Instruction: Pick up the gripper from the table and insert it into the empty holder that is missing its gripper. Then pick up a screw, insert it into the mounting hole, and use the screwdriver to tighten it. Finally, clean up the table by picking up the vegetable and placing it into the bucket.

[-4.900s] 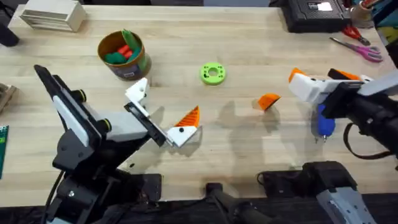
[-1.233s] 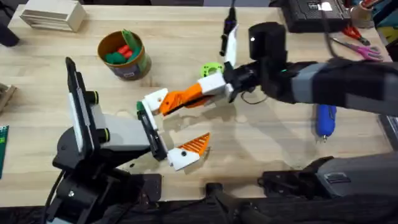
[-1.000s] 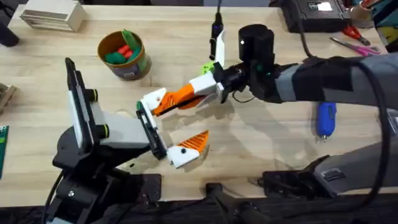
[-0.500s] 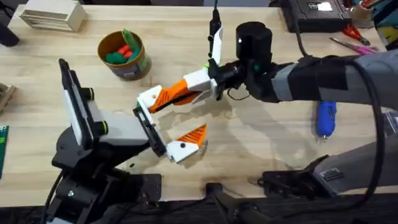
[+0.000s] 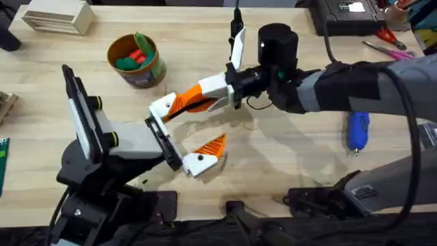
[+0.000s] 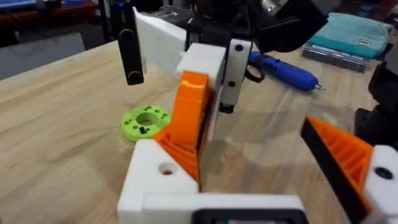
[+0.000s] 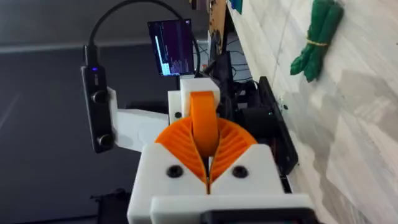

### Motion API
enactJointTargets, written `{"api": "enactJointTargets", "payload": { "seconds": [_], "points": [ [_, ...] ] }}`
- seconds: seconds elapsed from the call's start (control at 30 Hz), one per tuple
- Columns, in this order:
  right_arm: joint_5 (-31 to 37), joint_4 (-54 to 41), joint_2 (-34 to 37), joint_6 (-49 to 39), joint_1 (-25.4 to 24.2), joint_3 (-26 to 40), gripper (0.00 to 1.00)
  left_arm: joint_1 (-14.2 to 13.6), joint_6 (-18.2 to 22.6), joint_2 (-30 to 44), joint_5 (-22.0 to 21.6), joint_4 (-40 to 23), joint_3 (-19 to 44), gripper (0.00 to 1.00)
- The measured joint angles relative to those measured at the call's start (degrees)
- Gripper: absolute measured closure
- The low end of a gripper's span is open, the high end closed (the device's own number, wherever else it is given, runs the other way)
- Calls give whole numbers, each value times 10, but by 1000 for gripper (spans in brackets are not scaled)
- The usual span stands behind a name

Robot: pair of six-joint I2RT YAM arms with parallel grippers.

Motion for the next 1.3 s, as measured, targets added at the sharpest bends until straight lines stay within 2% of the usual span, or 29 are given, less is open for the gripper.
{"api": "enactJointTargets", "payload": {
  "seconds": [0.43, 0.47, 0.5, 0.57, 0.6, 0.77, 0.97, 1.0, 1.03, 1.13, 1.3],
  "points": [
    [10, 0, 0, 1, 3, 1, 980, 1, -1, 0, -6, 0, 0, 13],
    [10, 0, 0, 0, 4, 1, 944, 1, -1, 0, -6, 0, 0, 13],
    [10, 1, 0, -2, 4, 1, 865, 1, -1, 0, -7, 0, 0, 13],
    [16, 6, 4, -11, 13, 2, 637, -4, 4, 0, 8, 2, 0, 13],
    [17, 5, 6, -14, 19, 2, 558, -4, 6, -1, 9, 1, 0, 13],
    [17, 4, 15, -23, 23, 2, 377, -3, 9, -1, 9, 1, 0, 13],
    [6, 23, 16, -32, 16, 2, 320, -4, 17, -1, 17, 2, 0, 13],
    [8, 38, 16, -33, 10, 2, 297, -13, 16, -1, 53, -1, 0, 14],
    [8, 37, 16, -33, 8, 2, 276, -15, 16, -1, 60, -1, 0, 13],
    [8, 38, 16, -32, -2, 2, 216, -16, 16, -1, 74, -2, 0, 14],
    [3, 37, 16, -31, -21, 2, 196, -16, 16, -1, 82, -3, 0, 14]
  ]
}}
